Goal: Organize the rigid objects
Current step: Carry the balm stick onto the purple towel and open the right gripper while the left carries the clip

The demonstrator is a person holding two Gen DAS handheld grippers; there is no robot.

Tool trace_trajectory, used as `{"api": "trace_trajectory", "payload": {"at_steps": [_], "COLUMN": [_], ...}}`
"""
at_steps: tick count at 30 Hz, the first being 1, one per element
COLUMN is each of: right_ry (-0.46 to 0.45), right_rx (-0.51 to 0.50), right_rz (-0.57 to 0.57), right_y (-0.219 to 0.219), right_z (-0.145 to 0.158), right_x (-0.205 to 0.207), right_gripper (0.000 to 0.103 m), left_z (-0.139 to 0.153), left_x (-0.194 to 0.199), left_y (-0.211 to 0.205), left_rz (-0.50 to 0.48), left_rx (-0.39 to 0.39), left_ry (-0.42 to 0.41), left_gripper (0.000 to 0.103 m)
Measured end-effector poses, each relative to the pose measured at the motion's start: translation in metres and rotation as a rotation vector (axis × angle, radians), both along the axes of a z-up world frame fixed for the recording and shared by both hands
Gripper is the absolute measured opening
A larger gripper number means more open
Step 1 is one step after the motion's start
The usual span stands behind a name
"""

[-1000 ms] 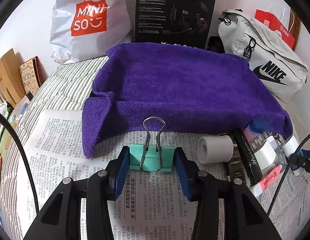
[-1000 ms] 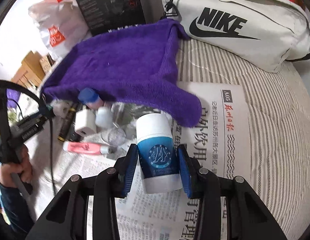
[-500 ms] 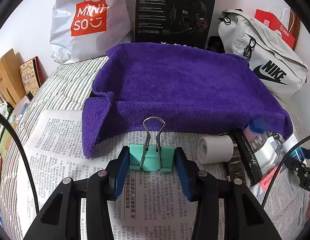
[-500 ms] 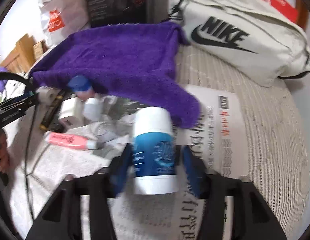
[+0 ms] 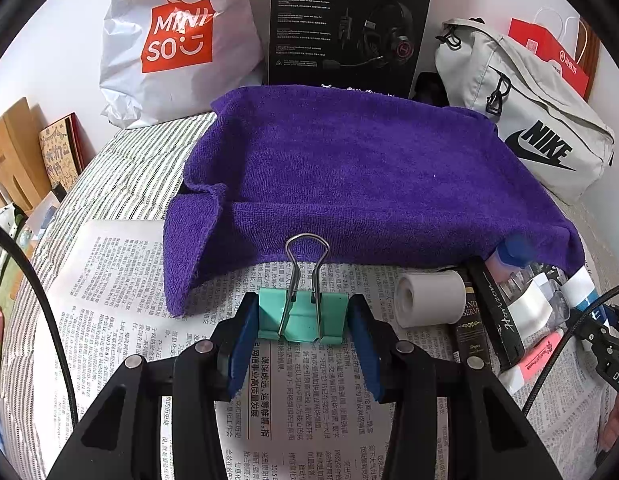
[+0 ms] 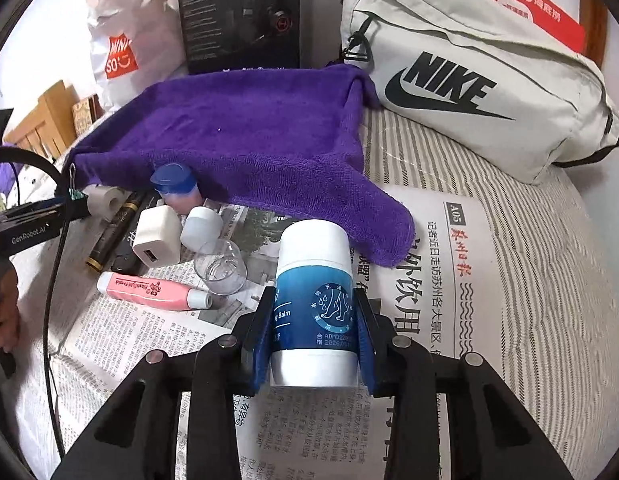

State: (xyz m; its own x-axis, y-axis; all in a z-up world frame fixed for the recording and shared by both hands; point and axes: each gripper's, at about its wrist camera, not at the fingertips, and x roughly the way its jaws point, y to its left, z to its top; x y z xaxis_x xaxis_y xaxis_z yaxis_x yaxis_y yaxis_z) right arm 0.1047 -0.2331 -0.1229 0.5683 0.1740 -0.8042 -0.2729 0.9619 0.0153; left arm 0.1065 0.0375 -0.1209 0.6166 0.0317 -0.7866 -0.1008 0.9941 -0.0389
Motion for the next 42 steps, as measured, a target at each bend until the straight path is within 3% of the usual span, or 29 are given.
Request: {"api": "trace_trajectory", "payload": {"at_steps": [9, 13, 17, 23, 42], "right_ry": [-0.017, -0.001, -0.045, -0.040, -0.076], "right_rx": [0.019, 0.132, 0.114, 0.135, 0.145], "right_rz": [-0.011, -0.002, 0.020, 0.048, 0.102], "right_y": [-0.002, -0.007, -0.003, -0.001, 0.018], "right_z": [0.000, 0.014, 0.033, 0.045, 0.080], "right_x": [-0.001, -0.002, -0.007, -0.006, 0.019], "right_gripper": [0.036, 0.036, 0.036, 0.036, 0.036], "left_z": [0.001, 0.003, 0.006, 0.019, 0.074], "left_x": [0.000, -0.002, -0.007, -0.021, -0.037], "left_y": [0.001, 0.001, 0.006, 0.013, 0.032], "left_rz": [0.004, -0.019, -0.031, -0.047, -0.056], "left_rx": [-0.002, -0.001, -0.029, -0.085, -0.112], "left_ry": [-0.001, 0.000, 0.008, 0.004, -0.053], "left_gripper": [0.042, 0.039, 0.039, 0.039, 0.039]}}
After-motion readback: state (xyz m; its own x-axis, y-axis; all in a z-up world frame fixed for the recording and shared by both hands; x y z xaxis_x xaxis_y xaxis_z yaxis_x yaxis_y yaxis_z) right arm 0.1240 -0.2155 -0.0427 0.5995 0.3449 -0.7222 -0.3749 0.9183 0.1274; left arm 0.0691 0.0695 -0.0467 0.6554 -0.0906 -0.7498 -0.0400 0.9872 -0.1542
